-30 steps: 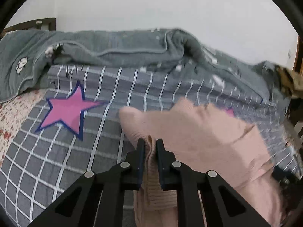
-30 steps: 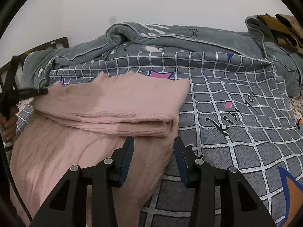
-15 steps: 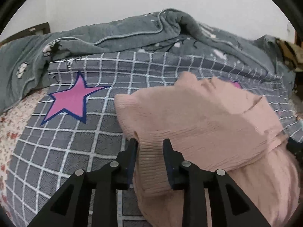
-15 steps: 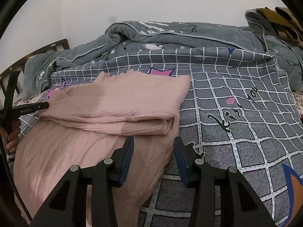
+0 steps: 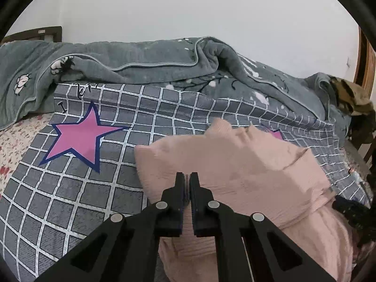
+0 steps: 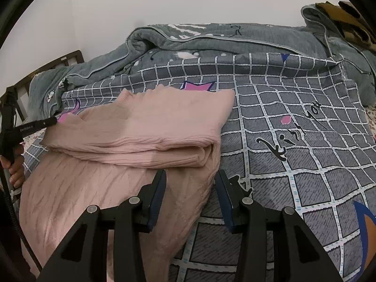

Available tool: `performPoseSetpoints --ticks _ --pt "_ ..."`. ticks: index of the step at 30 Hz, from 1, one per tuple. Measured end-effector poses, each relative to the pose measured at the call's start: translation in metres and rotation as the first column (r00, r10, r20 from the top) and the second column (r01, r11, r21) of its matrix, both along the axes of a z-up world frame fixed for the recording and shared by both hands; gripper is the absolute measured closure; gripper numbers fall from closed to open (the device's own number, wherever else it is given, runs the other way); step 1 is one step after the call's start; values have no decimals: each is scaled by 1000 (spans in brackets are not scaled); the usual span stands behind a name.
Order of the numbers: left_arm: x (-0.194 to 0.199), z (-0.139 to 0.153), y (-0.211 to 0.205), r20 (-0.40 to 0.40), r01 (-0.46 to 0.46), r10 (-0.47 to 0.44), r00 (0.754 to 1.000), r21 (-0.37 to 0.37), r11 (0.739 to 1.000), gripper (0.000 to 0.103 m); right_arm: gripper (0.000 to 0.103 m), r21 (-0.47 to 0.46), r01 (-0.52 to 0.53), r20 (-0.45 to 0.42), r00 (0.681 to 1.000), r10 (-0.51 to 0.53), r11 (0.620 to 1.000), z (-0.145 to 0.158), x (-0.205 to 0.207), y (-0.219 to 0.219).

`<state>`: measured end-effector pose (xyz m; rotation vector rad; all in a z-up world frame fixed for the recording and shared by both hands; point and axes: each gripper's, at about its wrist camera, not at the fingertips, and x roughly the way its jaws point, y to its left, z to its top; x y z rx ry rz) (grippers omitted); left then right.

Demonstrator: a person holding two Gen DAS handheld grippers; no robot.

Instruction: Fold small clothes

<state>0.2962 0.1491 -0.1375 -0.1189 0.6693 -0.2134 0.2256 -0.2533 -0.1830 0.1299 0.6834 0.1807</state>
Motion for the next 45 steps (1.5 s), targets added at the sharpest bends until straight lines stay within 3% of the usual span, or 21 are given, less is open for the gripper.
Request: performPoseSetpoints --ticks 8,11,12,20,22,25,28,30,34,38,42,45 --pt "10 -23 -6 -119 18 -11 993 53 998 92 60 8 -1 -5 1000 1 1000 0 1 -1" --pt "11 -28 -5 -125 -2 10 992 61 998 92 60 11 -1 -8 1000 1 1000 0 1 -1" --pt "11 -28 -5 -124 -4 11 992 56 998 97 60 10 -2 -8 1000 2 1000 0 1 -1" --pt "15 15 -5 29 -14 16 999 -42 999 97 60 -4 -1 -9 1000 1 1000 0 1 0" --pt "23 8 -7 8 -32 33 999 -15 999 97 60 1 2 -11 1000 -2 1000 0 2 -1" --pt "30 -22 -9 -91 -56 61 994 51 997 97 60 12 19 -16 1000 -19 1000 2 2 -5" --pt "26 -34 -11 -107 -39 49 993 97 995 92 60 4 23 -3 1000 -23 1000 11 5 -7" --pt "23 -27 -12 -105 -40 53 993 123 992 80 60 -31 36 5 999 -36 999 19 13 -7" --pt "18 -27 -8 -100 -46 61 993 144 989 74 60 -64 24 -19 999 -26 998 23 40 -3" --pt "10 -38 0 -117 -74 89 989 131 989 47 60 -65 55 -134 989 -63 996 2 65 -6" --pt "2 -39 11 -135 -82 88 987 48 995 47 60 -47 91 -137 986 -96 995 -1 64 -12" --pt "-8 -37 12 -134 -78 83 988 47 996 43 60 -57 124 -133 982 -131 991 2 58 -15"
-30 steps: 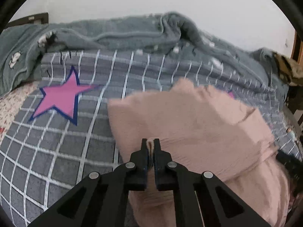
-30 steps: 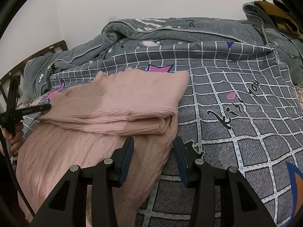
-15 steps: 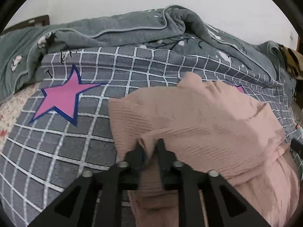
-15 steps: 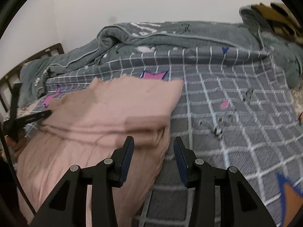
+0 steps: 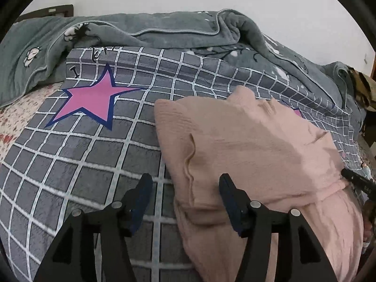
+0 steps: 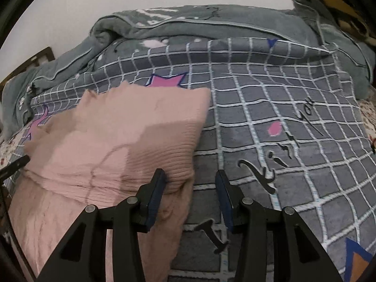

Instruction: Fold small clothes

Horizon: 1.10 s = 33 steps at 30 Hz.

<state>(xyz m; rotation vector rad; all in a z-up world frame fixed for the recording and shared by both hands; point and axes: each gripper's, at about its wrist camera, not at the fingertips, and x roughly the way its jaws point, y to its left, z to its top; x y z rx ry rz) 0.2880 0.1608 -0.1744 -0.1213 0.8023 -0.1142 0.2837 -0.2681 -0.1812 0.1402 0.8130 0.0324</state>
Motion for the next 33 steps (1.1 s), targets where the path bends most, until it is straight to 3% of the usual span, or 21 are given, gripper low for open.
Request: performPoseSetpoints --ticks 5,9,19,24,33 --pt "-24 0 0 -13 -9 9 1000 -11 1000 37 60 -70 5 58 998 -1 998 19 -32 11" --pt "-51 0 -3 -15 -11 11 1000 4 1000 37 48 -67 -9 95 995 16 998 31 -67 19" --pt "-116 -2 -12 -20 -38 37 999 -25 999 37 48 -77 -55 150 987 66 996 34 -146 30" --pt "-142 -5 -15 -23 -32 30 999 -59 998 37 48 -28 -116 102 988 118 993 24 -173 33" --pt "-183 -15 -27 -44 11 -12 999 -32 999 37 48 21 -180 66 982 178 983 -1 -223 40"
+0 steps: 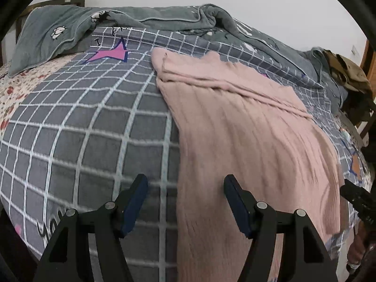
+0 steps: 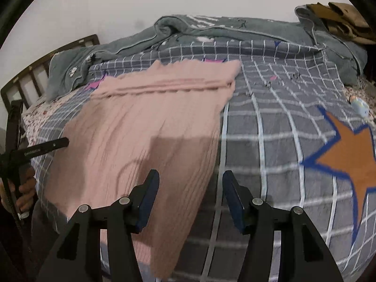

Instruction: Fold small clothes

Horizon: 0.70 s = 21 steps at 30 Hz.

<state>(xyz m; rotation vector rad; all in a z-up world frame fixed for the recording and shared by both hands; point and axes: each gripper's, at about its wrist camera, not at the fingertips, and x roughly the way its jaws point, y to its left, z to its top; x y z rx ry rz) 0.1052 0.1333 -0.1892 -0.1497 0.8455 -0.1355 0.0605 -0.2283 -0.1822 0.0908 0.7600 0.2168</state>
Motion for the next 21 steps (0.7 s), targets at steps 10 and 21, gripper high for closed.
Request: performPoseSetpoints --ticks 10,21 --pt "-36 -17 -11 -40 23 -22 999 10 1000 38 55 36 -9 -49 999 11 999 -27 -29 6" --pt "-46 0 -10 13 22 -21 1000 -44 999 94 98 -1 -30 36 999 30 1000 -16 -36 16"
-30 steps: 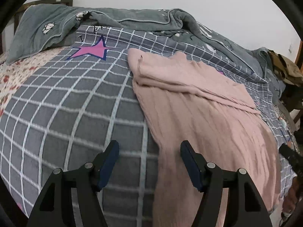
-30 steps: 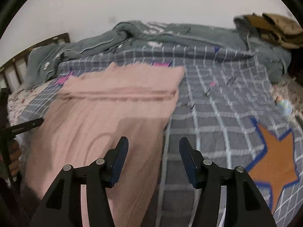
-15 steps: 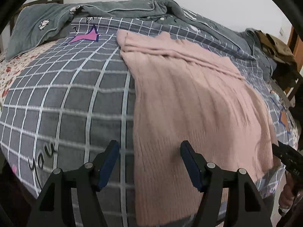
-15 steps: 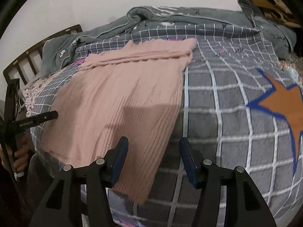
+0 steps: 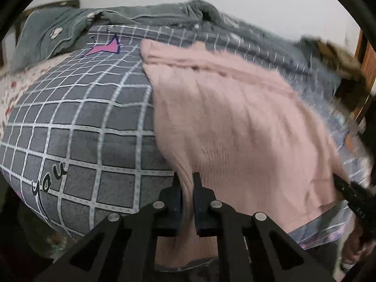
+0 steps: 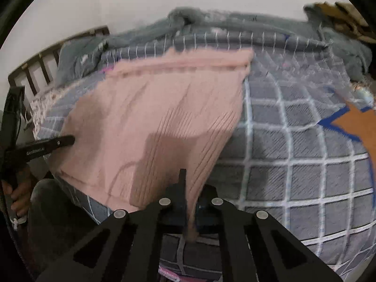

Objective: Fold small clothes
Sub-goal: 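Grasp the sweater hem with the right gripper while the left gripper grasps the hem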

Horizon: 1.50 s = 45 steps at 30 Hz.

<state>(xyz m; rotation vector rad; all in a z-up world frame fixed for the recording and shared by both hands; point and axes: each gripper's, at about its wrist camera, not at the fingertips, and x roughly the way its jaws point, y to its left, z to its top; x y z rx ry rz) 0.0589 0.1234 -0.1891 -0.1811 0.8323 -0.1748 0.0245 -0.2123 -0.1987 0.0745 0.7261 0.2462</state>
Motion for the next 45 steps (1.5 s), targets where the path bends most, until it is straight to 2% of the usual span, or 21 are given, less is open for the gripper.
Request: performPoseSetpoints --ticks 3,5,8,12,16,19,25,32,38,45 --pt "-12 7 22 24 -2 3 1000 -73 997 96 99 86 42 67 997 -48 995 20 -17 -28" --pt "-14 3 28 16 -21 22 1000 -64 998 96 99 74 54 44 997 -57 996 19 -20 -41" --pt "-14 -7 32 -8 -14 13 1000 -119 993 96 99 54 53 -18 998 -52 997 1 -15 -36" --pt "-15 -11 23 -17 -4 3 1000 -72 997 95 98 -32 42 -32 999 -43 999 -9 -18 -19" --pt "-19 -14 19 -34 9 -10 999 -33 999 93 96 -27 37 -49 998 -38 999 -10 -16 -23" --pt "-22 -14 17 -29 3 -3 1000 -13 1000 93 87 3 57 -42 998 -57 998 -9 -18 -30" --pt "-23 -14 15 -27 -17 17 1000 -7 1000 93 87 -5 75 -16 997 -75 997 -1 -18 -30" --pt "-22 -10 12 -15 -15 15 1000 5 1000 93 87 -56 111 40 993 -109 992 7 -20 -24" --pt "-23 -7 8 -1 -13 13 1000 32 999 93 87 -73 98 30 995 -96 993 8 -19 -20" --pt "-27 -5 12 7 12 -13 1000 32 999 93 87 -39 88 46 995 -86 995 16 -25 -25"
